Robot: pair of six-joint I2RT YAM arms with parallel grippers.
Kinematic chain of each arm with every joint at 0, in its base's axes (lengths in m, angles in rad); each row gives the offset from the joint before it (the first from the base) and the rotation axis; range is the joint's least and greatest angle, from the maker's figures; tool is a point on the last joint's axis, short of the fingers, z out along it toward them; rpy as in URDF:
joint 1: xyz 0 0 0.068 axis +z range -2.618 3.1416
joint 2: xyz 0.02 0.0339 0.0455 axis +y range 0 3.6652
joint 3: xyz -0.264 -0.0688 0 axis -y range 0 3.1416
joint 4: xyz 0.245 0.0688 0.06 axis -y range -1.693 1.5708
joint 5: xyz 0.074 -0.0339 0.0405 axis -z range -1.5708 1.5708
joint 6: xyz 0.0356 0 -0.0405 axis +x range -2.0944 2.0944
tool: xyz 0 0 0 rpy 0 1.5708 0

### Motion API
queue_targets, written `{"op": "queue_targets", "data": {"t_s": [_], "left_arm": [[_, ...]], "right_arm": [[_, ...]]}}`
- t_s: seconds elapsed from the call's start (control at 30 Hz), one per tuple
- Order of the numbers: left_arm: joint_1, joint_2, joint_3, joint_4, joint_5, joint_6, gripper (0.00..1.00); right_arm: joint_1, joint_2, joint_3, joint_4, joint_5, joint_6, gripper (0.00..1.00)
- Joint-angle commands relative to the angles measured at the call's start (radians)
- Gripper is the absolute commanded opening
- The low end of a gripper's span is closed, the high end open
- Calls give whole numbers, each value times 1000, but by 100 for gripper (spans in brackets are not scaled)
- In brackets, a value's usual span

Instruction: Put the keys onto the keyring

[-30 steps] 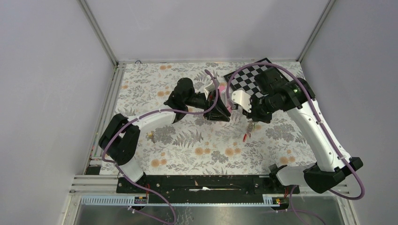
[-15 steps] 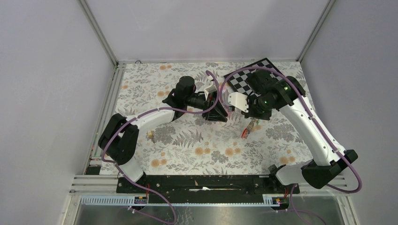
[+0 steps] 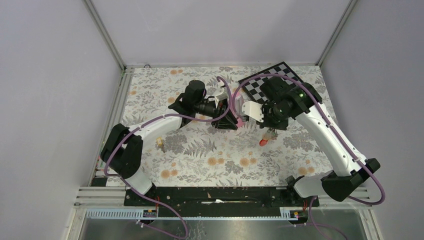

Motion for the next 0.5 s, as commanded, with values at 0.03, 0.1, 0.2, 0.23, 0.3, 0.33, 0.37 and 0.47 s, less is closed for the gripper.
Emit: {"op": "queue_targets", "data": {"t_s": [0.03, 0.1, 0.2, 0.23, 0.3, 0.33, 0.37, 0.47], "left_arm": [[6, -50, 29, 13, 12, 39, 41], [6, -54, 38, 5, 23, 55, 42], [7, -60, 65, -77, 55, 159, 43], [8, -63, 70, -106, 62, 196, 43], [7, -69, 63, -120, 79, 220, 43], [6, -72, 55, -111, 94, 213, 43], [6, -76, 39, -80, 109, 187, 43], [5, -85, -37, 147, 136, 17, 44]], "right_arm": [[11, 15, -21, -20, -278, 54, 0], [12, 34, -40, -20, -355, 73, 0], [11, 71, -57, -18, -430, 105, 0], [12, 84, -59, -18, -457, 113, 0], [11, 101, -58, -16, -518, 119, 0], [11, 105, -55, -12, -542, 121, 0], [12, 109, -52, -4, -567, 126, 0], [11, 105, -54, 43, -612, 151, 0]]}}
